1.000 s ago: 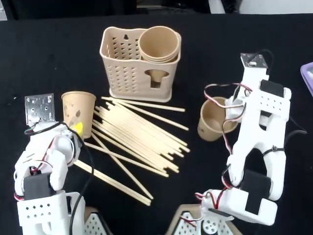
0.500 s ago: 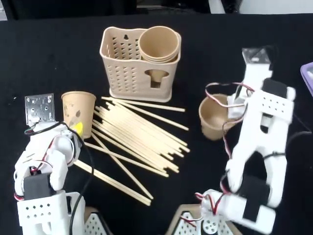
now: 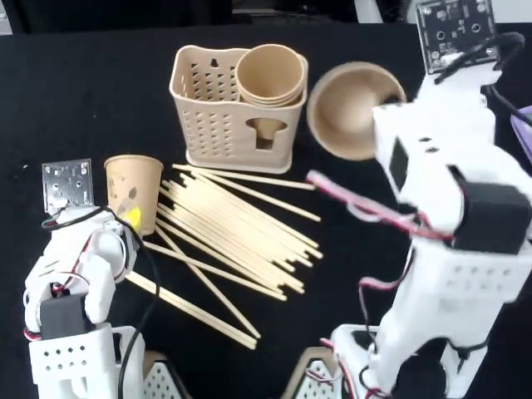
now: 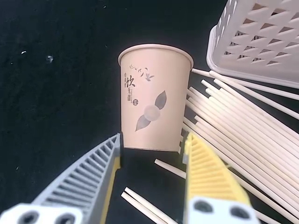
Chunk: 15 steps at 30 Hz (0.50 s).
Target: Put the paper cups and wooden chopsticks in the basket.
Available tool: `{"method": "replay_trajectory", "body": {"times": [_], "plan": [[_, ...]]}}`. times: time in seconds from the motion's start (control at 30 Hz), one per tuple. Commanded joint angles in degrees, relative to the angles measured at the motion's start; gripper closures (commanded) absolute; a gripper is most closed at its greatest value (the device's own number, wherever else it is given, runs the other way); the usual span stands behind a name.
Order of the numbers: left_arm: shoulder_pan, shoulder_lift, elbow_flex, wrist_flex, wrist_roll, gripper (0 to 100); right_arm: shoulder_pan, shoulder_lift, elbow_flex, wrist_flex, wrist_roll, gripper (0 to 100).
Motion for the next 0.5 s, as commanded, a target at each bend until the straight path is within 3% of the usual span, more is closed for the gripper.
{"method": "replay_trajectory", "body": {"times": [0.0,0.13,0.47], "plan": [[0.04,-0.44,-0.48,-0.62,-0.18,78,-7.91,-0.75,-4.53,-5.98,-3.25,98.8],[-0.13,-0.53,-0.48,-0.53,-0.18,78,-13.01,4.00,-4.70,-11.08,-4.04,98.8],[-0.31,-0.53,-0.48,-0.53,-0.18,78,-13.27,18.51,-6.90,-14.33,-4.04,98.8]]}}
